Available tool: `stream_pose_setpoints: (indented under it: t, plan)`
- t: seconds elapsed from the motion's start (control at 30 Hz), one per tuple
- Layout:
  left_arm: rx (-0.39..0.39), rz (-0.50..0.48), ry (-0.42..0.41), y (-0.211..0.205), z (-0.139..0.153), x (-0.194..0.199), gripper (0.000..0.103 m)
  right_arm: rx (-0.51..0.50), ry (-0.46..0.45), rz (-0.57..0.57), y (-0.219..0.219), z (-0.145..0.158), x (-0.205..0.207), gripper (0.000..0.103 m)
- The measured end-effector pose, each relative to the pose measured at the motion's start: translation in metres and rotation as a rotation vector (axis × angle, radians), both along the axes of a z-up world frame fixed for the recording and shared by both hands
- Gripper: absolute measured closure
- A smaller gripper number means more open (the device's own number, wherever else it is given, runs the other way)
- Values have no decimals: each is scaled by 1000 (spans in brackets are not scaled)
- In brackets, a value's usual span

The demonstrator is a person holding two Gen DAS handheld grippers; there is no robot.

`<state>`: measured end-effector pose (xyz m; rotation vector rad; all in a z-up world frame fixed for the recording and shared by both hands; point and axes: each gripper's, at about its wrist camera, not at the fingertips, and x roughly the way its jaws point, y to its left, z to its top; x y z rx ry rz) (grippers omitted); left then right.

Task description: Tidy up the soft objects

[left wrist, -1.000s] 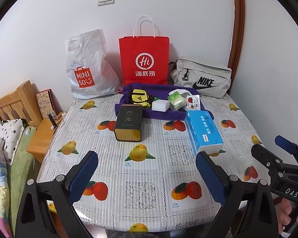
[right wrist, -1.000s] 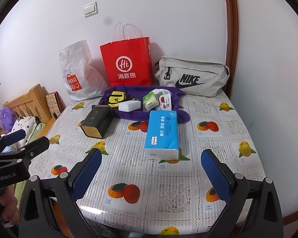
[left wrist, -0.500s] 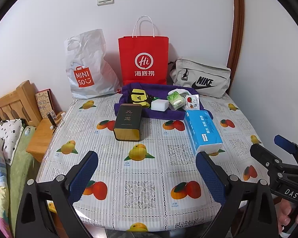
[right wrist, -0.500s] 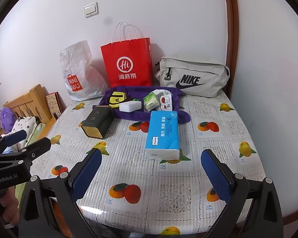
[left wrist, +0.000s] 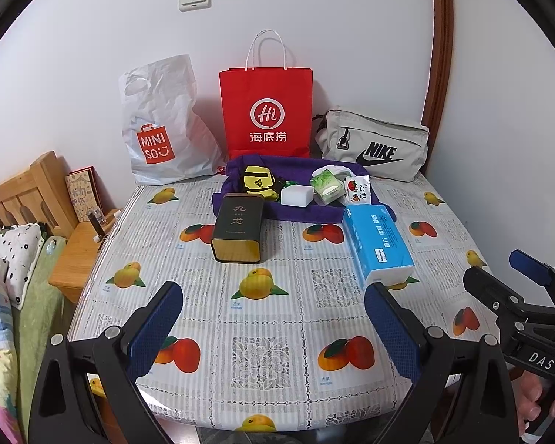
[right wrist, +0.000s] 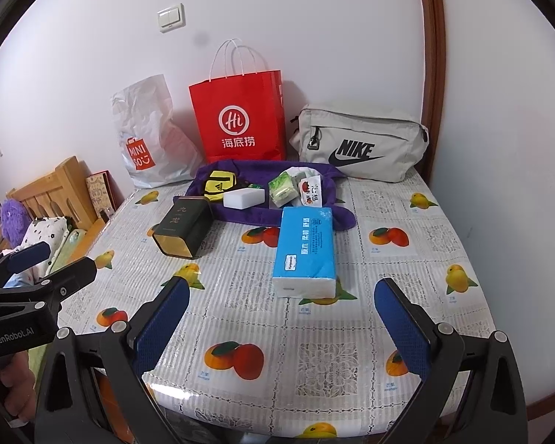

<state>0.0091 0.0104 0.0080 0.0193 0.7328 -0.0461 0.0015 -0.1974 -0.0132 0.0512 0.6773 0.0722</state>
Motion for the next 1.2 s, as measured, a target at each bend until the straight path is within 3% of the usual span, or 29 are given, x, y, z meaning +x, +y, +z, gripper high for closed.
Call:
stream_pose_setpoints:
  t: [1.2]
  plan:
    - [1, 0, 2, 0, 0, -1, 4, -5, 2, 10, 3, 3, -1, 4]
